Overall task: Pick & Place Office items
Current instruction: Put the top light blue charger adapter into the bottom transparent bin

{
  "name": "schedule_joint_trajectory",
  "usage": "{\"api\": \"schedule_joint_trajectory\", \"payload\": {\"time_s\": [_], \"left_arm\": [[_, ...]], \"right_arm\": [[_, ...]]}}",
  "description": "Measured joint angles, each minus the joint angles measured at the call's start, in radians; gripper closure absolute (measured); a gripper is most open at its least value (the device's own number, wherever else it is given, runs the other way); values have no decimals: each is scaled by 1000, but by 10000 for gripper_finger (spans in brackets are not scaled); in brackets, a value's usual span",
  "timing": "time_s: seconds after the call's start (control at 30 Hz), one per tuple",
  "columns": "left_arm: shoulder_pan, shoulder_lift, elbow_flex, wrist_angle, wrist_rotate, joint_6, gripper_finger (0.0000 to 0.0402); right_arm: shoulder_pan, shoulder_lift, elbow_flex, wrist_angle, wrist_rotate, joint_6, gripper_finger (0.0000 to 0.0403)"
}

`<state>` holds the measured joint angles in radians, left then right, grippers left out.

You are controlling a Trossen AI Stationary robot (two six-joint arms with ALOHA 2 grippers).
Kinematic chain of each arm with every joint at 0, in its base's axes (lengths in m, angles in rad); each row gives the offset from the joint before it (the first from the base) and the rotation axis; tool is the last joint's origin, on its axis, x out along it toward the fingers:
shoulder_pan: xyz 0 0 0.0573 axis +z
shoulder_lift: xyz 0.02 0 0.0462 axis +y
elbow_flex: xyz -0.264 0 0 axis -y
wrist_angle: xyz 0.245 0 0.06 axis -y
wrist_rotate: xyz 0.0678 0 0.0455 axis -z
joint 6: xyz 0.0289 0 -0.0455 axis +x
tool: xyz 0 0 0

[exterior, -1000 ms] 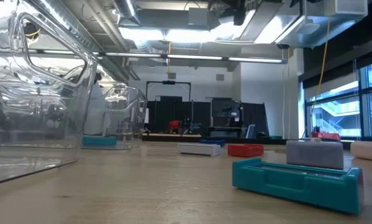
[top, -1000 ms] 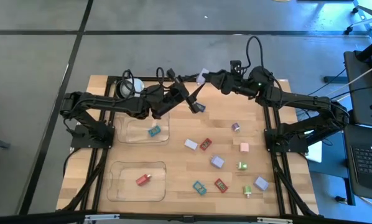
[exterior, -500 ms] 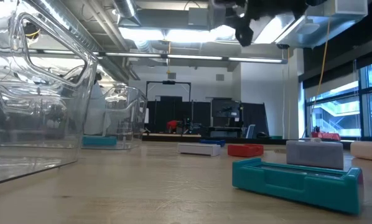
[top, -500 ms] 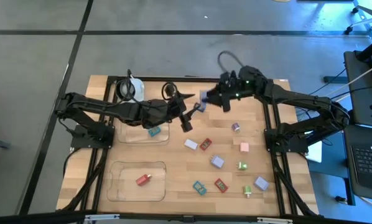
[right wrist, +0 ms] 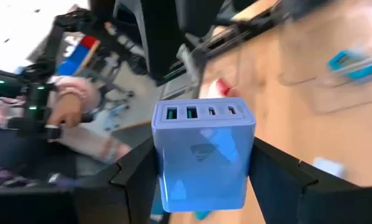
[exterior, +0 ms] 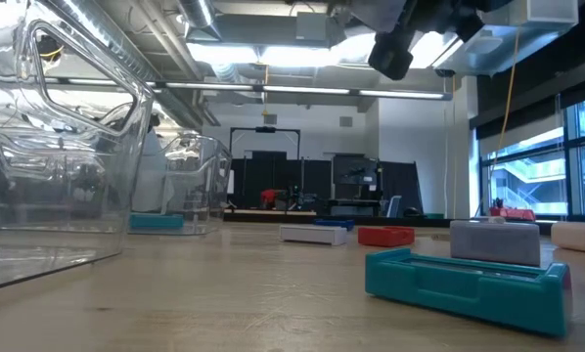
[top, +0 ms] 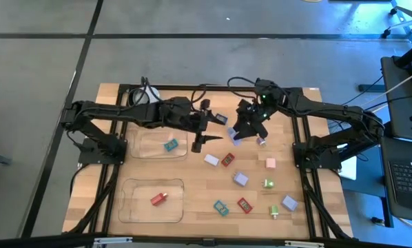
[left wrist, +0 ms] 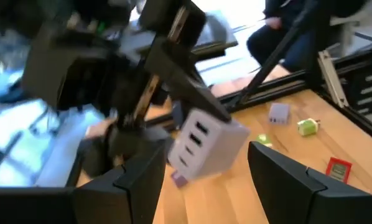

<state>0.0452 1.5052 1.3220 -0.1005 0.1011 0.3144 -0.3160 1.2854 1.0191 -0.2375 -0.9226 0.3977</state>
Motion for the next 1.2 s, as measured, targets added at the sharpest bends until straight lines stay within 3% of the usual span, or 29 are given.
{"api": "schedule_joint_trajectory", "payload": {"time_s": [0.3,0.6,0.83,1.2], "left_arm": [[7,43,-1,82,104,61,178],[11,77,-2,75,180,49,178],[28,93,-2,78,272,-6,180],[38,123,-1,135,370,-19,250]], "right_arm": [[37,89,0,81,-126,124,188],[41,146,0,300,-175,252,188],[41,150,0,318,-190,269,188],[43,149,0,333,-215,245,188]]}}
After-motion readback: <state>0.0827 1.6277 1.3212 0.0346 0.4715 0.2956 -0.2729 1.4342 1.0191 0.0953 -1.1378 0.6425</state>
